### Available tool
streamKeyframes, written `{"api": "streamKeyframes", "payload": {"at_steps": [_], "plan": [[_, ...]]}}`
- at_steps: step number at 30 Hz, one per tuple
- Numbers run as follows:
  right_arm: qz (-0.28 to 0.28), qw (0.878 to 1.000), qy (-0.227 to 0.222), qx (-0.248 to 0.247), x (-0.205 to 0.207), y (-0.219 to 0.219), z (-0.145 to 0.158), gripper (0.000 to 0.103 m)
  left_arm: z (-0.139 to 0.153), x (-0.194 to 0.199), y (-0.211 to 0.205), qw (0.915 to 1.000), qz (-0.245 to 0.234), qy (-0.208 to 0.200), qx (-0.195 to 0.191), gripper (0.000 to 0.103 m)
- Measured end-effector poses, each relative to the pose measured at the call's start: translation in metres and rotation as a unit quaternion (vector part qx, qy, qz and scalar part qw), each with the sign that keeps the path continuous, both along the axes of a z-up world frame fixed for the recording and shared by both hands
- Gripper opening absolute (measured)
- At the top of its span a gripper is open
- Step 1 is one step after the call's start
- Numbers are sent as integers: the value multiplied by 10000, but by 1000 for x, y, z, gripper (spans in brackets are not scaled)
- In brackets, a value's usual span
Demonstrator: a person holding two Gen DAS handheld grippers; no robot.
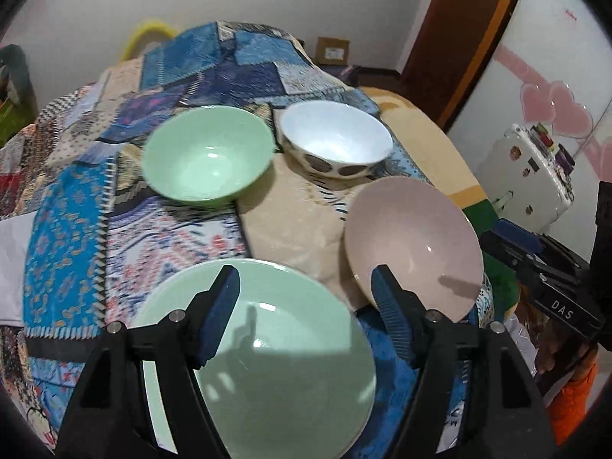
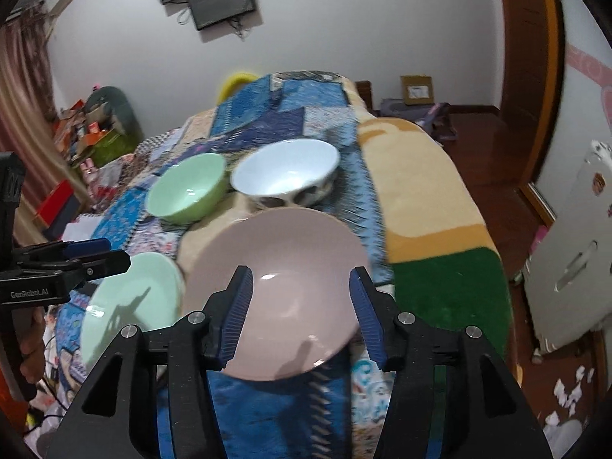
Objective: Organize plates and bowls
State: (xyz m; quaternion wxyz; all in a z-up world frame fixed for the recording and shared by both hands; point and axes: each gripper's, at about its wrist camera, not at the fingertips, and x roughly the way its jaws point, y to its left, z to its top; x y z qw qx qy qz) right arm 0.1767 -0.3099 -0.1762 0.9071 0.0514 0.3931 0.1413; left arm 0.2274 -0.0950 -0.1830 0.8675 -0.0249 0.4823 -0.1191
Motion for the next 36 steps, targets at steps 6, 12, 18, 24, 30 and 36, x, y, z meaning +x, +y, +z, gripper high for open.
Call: {"api": "streamKeyframes", "payload": {"at_steps": [6,12,18,24,30,36], "plan": [[-143,9996,245,88,13,-13,-22,49,-26,19,-26,9993,-264,230,85,71],[-116,9988,380,270,20,-17,-37,49,-46,35,-46,9978,-489,406,159,60],[17,9985,437,339,20,-13,-45,32,-63,44,-59,9958,-674,602,153,40],[34,9987,451,253,21,-6,-49,24,-66,45,-68,9955,-755,555,145,31],[-38,9981,497,361,21,-8,-44,24,-60,42,-64,9958,-706,584,-37,31],[-24,9986,383,366,13,-3,-29,24,-41,32,-54,9970,-627,421,-162,31]]}}
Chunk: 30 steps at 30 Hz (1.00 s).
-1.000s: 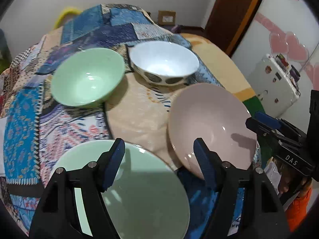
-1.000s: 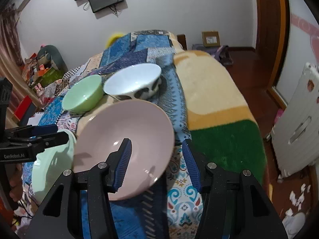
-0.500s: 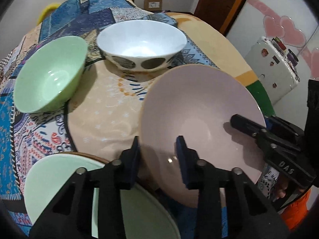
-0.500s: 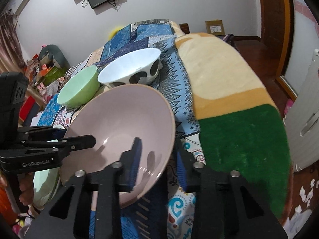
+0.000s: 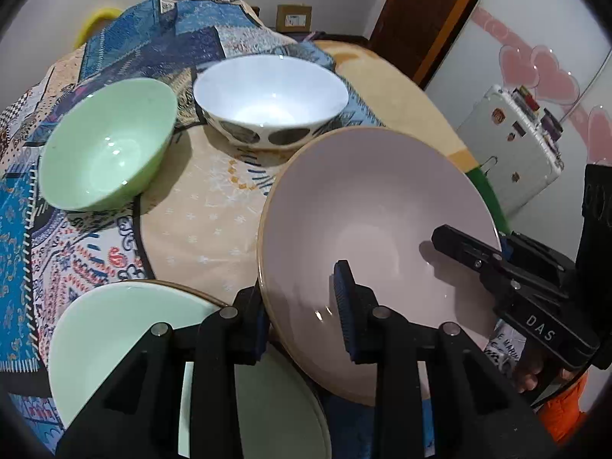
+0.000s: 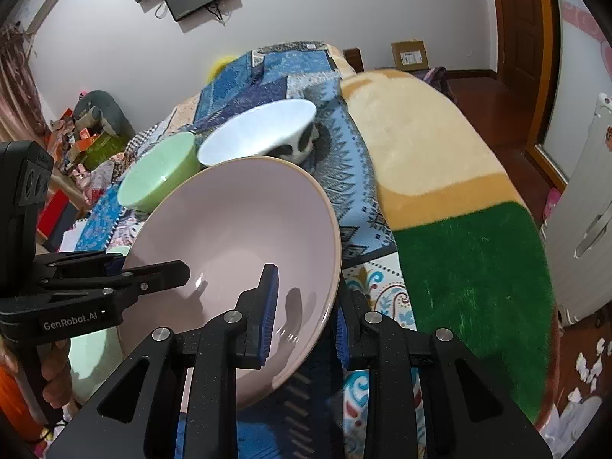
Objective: Organize plates and bowls
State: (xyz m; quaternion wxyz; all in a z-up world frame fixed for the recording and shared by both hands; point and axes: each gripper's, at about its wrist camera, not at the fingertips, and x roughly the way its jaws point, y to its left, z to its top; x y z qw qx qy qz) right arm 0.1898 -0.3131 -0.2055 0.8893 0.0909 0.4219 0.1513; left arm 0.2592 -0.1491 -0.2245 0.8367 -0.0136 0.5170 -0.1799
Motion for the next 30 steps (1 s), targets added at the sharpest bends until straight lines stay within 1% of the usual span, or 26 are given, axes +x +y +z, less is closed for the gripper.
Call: {"api": "streamKeyframes", "payload": {"at_steps": [10,17,25,30], "plan": [[141,9993,-345,-21,-12,23,32,24,38,-25,26,9990,205,-391,-90,31],[353,9981,-503,19,-18,52,48,24,60,-47,60,9970,457,-616,-96,31],[702,9957,-608,31,-22,92,56,24,75,-74,106,9936,835,-766,-52,31],[948,9933,-655,48,-25,119,60,23,79,-88,136,9907,1094,-809,-49,31]]}}
